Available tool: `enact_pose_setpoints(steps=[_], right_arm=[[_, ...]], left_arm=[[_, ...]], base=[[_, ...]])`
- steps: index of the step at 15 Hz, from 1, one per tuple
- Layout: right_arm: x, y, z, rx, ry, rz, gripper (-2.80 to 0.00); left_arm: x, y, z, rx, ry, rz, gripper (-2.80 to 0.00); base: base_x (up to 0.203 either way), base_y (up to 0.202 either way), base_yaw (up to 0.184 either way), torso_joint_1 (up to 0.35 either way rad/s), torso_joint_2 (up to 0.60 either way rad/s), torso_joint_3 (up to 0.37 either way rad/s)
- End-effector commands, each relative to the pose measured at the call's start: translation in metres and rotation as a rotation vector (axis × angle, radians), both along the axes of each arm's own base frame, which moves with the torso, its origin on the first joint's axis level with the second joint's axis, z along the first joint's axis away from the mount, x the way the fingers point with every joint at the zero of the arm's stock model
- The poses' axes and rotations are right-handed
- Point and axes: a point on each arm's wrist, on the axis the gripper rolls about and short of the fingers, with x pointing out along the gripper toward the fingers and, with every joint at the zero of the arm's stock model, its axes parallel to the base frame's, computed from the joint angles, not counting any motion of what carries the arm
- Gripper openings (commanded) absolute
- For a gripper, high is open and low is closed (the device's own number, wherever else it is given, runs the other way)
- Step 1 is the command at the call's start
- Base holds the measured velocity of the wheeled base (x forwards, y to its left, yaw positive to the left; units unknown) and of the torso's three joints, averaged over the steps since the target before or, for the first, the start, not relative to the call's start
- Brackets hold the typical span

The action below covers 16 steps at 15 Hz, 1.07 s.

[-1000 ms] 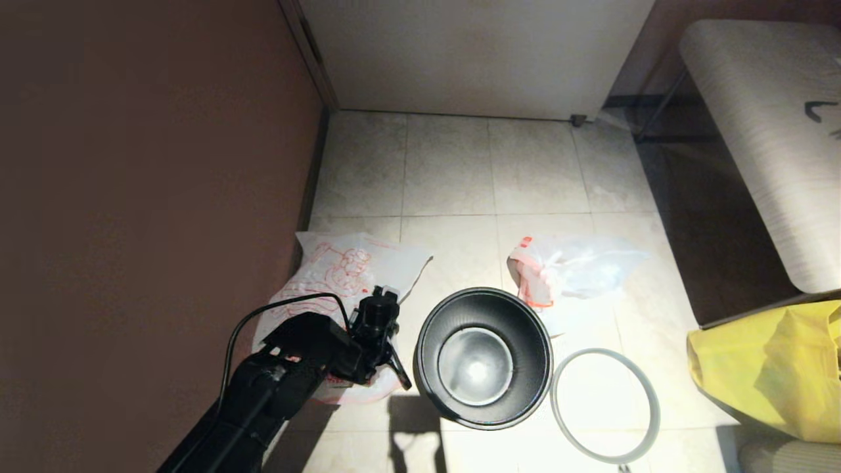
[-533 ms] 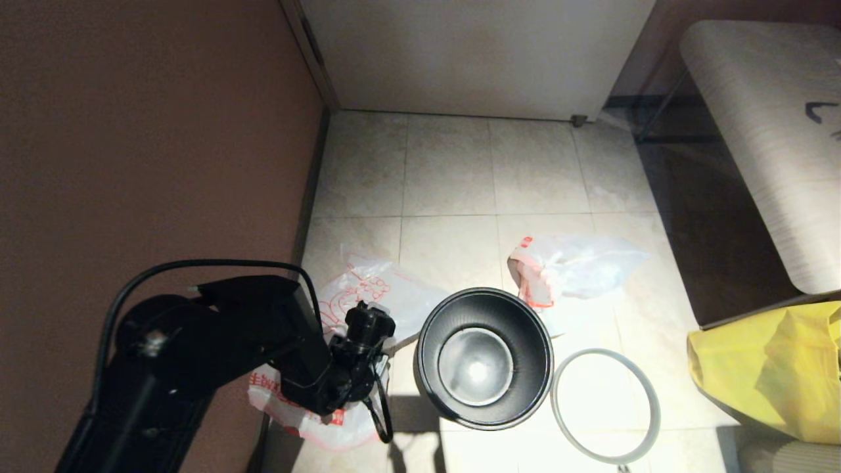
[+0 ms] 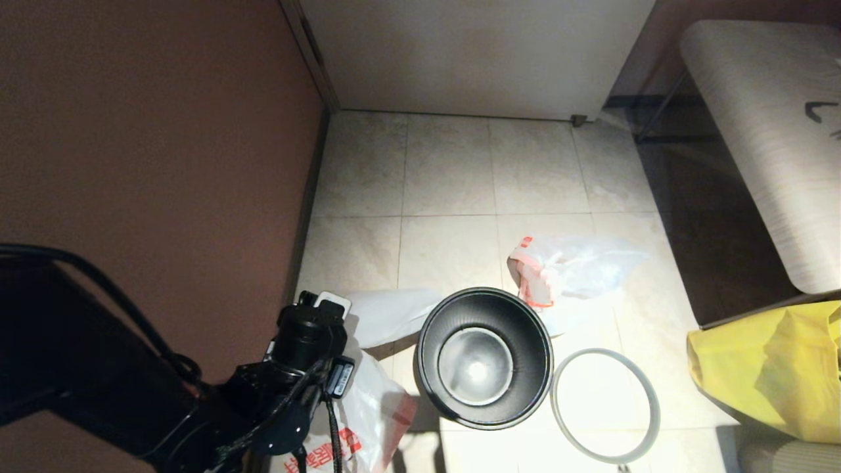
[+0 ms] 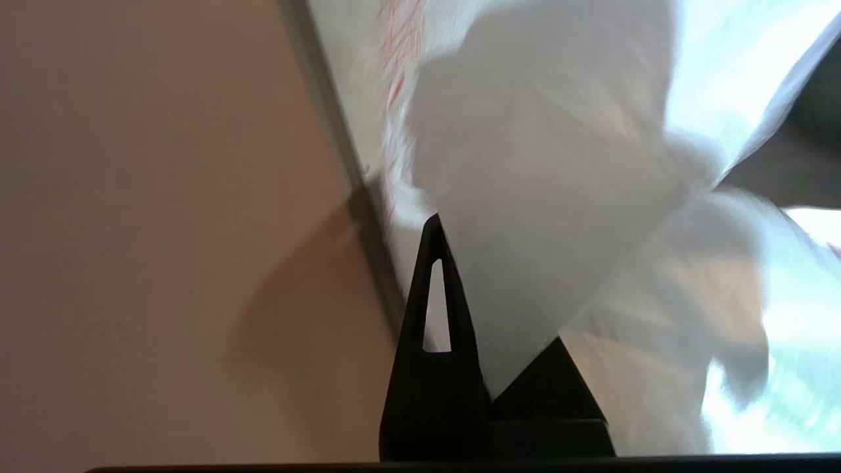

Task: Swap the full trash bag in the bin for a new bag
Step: Pick up a new trash bag, then put the new garbage bag on the trash can

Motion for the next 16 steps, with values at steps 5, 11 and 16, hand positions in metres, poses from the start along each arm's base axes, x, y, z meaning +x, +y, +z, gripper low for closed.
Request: enact_pose_setpoints(steps=[5, 11, 16], right_arm=[[0.000, 0.000, 0.000, 0.000, 0.001, 0.001, -2.80], [0.000, 0.000, 0.000, 0.000, 0.001, 0.001, -2.80], [0.000, 0.000, 0.000, 0.000, 0.001, 0.001, -2.80]], left_arm=[[-0.095, -0.018, 0.063, -0.130, -0.011, -0.289, -2.80], [-0.143, -0.041, 0.091, -0.192, 0.246, -0.441, -2.80], [-0.132, -0.074, 0.069, -0.141, 0.382, -0.471, -2.80]], base=[[0.000, 0.000, 0.000, 0.000, 0.00, 0.000], [0.000, 0.000, 0.000, 0.000, 0.00, 0.000], [0.000, 0.000, 0.000, 0.000, 0.00, 0.000]])
